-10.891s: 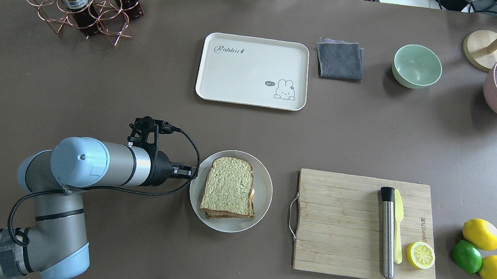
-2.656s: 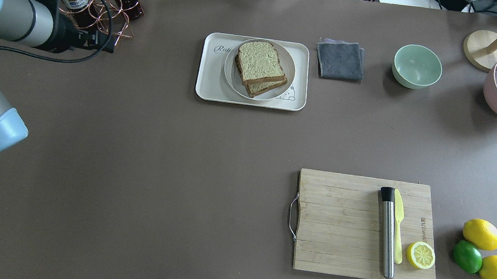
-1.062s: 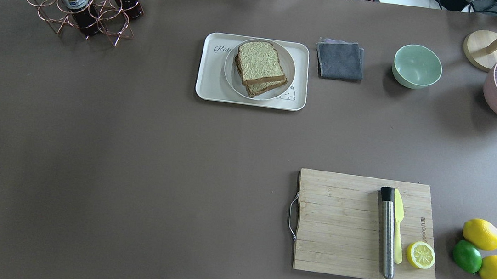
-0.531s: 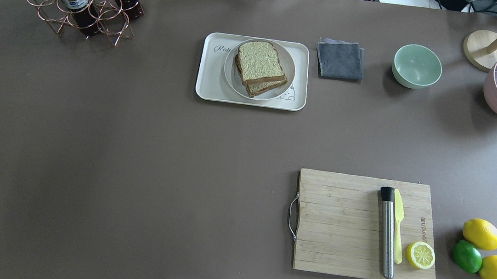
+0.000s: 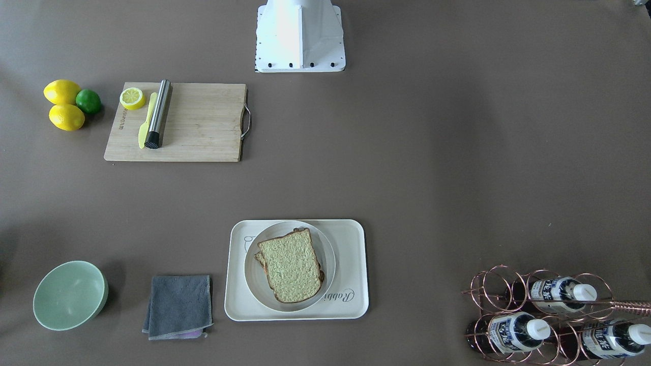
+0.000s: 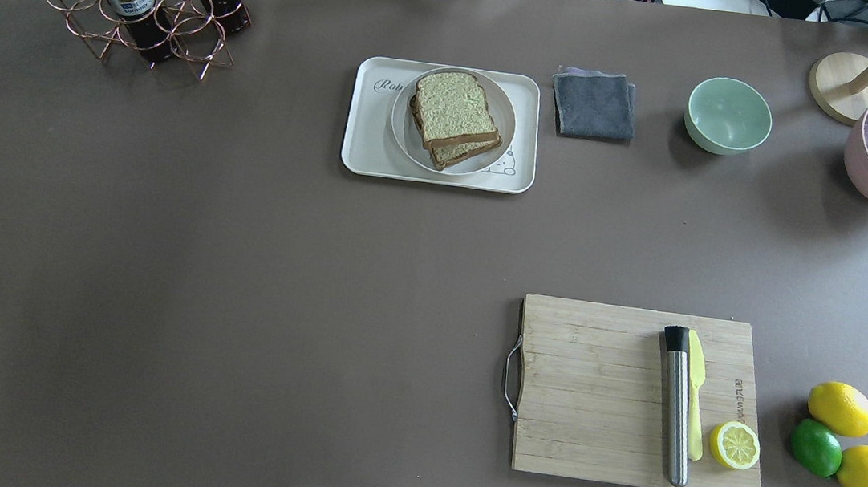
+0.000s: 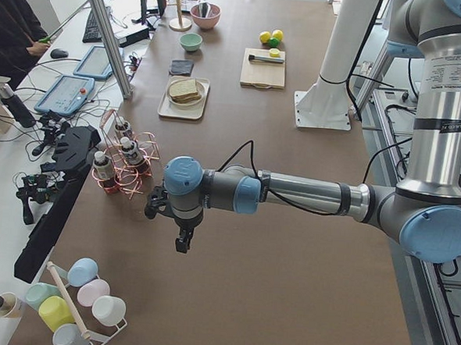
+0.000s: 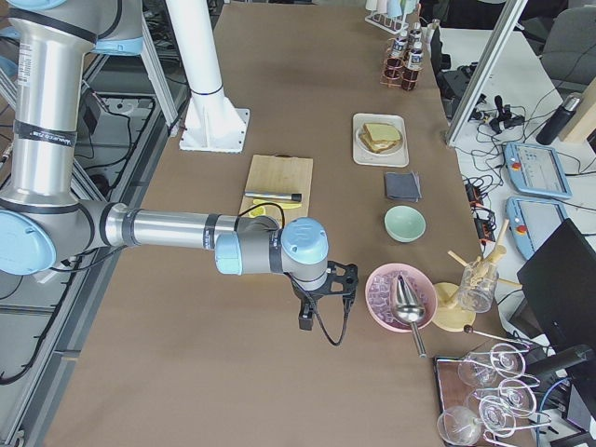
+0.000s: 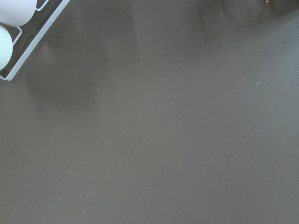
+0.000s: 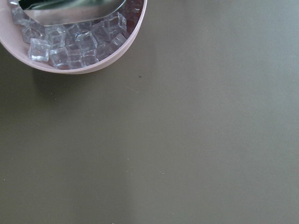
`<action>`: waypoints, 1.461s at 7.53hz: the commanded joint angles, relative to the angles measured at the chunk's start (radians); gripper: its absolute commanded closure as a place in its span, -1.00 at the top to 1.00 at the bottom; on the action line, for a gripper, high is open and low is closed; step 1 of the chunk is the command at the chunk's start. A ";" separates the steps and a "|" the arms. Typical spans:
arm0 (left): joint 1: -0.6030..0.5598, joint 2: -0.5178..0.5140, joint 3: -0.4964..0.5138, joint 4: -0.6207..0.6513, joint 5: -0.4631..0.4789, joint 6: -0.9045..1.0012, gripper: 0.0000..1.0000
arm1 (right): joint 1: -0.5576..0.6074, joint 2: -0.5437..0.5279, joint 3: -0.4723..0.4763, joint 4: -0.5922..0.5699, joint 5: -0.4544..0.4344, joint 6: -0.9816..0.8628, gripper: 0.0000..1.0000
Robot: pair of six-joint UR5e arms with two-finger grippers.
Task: Make sandwich and place on tray
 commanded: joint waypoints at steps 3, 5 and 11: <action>-0.004 0.005 0.002 0.020 0.004 0.015 0.96 | -0.018 0.072 -0.009 -0.038 -0.004 0.019 1.00; -0.005 0.002 0.001 0.020 0.004 0.015 0.96 | -0.041 0.109 0.003 -0.107 -0.081 0.006 1.00; -0.007 -0.005 0.001 0.020 0.004 0.009 0.96 | -0.060 0.092 0.003 -0.101 -0.070 0.003 1.00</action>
